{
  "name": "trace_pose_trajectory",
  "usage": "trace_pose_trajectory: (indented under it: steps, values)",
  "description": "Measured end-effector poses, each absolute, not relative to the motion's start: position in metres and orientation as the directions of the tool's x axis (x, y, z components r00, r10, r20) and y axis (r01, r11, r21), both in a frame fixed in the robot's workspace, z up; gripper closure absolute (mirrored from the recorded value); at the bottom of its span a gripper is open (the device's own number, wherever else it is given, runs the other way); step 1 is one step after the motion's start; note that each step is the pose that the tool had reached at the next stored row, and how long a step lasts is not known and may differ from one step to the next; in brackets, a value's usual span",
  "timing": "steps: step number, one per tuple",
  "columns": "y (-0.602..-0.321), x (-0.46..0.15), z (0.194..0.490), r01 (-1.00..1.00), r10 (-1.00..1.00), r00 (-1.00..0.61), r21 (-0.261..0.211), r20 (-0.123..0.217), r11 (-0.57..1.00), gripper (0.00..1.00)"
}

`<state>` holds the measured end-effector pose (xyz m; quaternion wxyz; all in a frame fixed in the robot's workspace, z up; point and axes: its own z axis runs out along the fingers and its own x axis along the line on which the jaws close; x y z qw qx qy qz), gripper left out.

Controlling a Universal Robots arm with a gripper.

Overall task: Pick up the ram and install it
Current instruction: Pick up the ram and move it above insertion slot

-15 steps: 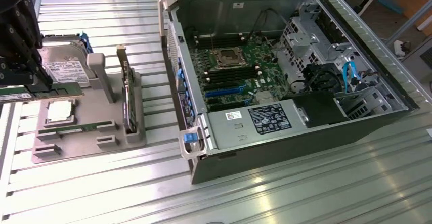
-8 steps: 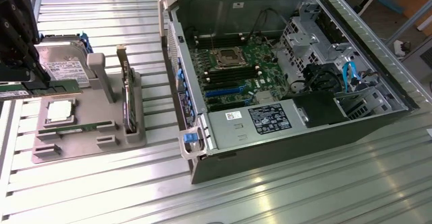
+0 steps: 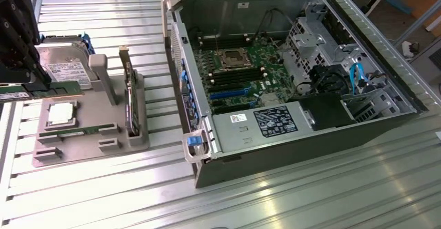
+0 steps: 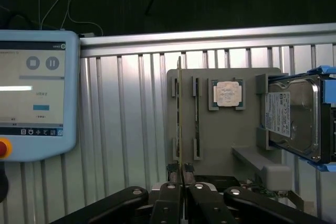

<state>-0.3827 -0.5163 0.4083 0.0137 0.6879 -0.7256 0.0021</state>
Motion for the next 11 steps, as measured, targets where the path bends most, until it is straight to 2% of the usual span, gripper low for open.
trace_pose_trajectory:
  steps: [11]
  values:
    - [-0.5164, -0.3759, 0.4083, -0.998, -0.998, -0.053, 0.016, 0.023, 0.053, 0.88]
